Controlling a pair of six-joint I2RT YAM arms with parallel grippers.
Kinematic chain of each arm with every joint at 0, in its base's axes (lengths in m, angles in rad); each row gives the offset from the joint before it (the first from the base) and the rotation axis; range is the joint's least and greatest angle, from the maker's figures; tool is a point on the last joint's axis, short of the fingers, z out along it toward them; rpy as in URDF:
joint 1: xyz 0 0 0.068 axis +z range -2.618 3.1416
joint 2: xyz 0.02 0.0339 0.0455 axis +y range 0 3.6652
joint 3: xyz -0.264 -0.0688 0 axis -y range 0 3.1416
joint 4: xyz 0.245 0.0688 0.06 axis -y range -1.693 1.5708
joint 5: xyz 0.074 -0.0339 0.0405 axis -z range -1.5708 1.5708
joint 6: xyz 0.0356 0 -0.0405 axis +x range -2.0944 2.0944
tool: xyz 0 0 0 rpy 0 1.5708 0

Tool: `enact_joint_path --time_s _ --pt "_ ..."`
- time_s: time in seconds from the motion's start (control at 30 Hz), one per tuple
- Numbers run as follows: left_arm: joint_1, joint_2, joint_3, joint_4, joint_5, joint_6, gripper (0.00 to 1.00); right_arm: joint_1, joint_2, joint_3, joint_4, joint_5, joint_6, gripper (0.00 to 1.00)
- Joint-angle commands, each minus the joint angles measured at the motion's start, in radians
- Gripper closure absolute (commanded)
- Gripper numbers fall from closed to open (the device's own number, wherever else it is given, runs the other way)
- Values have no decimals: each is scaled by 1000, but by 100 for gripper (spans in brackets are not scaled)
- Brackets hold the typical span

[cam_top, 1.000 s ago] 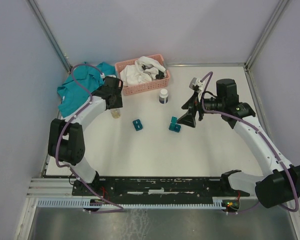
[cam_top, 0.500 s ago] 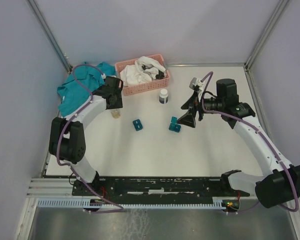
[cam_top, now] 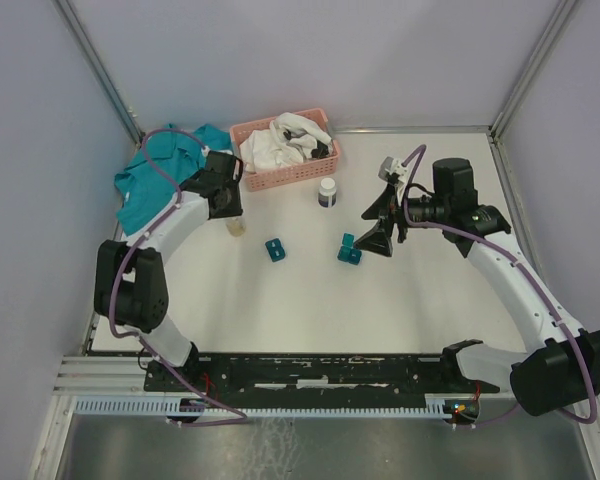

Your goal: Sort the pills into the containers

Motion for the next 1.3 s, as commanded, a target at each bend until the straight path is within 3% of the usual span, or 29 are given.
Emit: enact_joint_path --time_s 0.0,0.17,0.4,0.57,0.73,0.93,1.27 --pt "-13 -205 -23 50 166 -34 95 -3 -7 3 -31 -43 -123 4" --pt "-105 -451 -136 128 301 -90 97 -3 -41 -22 -52 -79 -236 3" --pt "-302 -576 -309 322 504 -206 97 -2 -111 -138 12 -216 -393 0" --pt "-472 -585 -359 427 460 -250 97 -2 -132 -165 113 -129 -305 0" --pt "-574 -563 -367 500 399 -274 97 33 -133 -205 181 -110 -274 0" --pt "-625 -545 -371 558 354 -304 97 68 -130 -239 248 -133 -242 0" --pt "-653 -563 -404 665 317 -386 97 122 -115 -290 406 -29 -115 1"
